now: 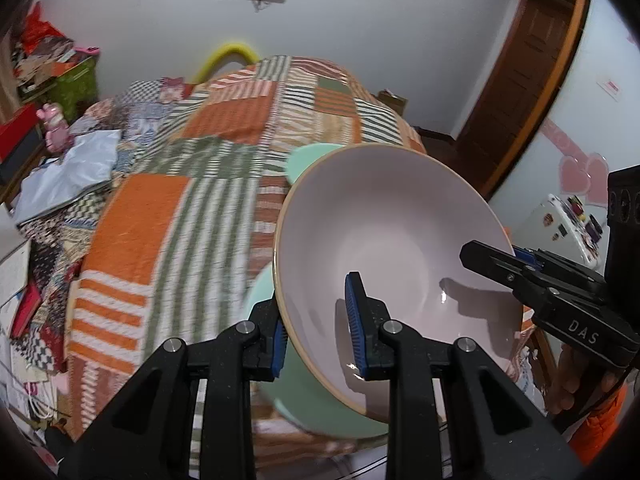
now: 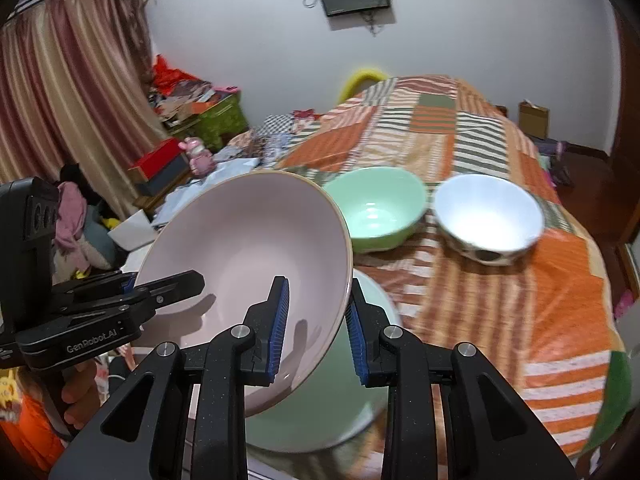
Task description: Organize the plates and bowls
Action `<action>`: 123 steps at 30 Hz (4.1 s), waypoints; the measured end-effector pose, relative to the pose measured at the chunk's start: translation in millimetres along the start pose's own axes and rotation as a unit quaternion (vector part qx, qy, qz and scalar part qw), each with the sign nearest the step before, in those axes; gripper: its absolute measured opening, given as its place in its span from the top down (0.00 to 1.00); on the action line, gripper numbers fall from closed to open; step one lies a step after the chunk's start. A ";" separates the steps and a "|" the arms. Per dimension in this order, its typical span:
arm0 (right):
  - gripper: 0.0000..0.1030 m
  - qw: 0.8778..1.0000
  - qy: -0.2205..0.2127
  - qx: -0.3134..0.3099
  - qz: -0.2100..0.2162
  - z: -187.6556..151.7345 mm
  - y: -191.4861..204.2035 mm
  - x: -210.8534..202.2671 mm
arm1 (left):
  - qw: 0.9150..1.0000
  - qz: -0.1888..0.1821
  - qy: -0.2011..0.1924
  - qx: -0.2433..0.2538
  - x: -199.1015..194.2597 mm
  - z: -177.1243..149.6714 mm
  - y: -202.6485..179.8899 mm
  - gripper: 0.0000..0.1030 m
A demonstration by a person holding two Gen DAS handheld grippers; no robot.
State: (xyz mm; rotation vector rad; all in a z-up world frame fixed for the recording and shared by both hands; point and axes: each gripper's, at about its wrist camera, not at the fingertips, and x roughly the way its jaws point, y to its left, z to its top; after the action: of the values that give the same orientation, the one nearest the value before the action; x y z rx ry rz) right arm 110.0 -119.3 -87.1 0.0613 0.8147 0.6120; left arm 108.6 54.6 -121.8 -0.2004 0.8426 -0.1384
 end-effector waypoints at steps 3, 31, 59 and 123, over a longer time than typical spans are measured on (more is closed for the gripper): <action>0.75 1.000 0.007 -0.008 0.014 2.6 15.3 10.8 | 1.000 0.013 -0.006 -0.014 -10.1 -4.8 18.0 0.75; 0.75 0.991 0.090 -0.078 0.055 2.8 103.7 100.5 | 0.992 0.072 0.000 -0.102 -27.7 -36.0 147.3 0.75; 0.75 0.986 0.140 -0.076 0.046 -5.7 102.7 143.1 | 0.987 0.085 0.034 -0.131 9.9 -47.4 187.5 0.75; 0.52 0.991 0.082 0.098 -0.033 33.3 -87.7 107.2 | 0.986 0.064 0.137 0.066 211.4 100.4 6.6 0.54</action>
State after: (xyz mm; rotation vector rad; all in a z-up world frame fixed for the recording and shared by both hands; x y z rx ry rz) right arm 232.3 -128.6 -159.6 0.1638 1.0319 0.4783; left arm 323.5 30.8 -211.6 -0.0024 1.1138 -0.1018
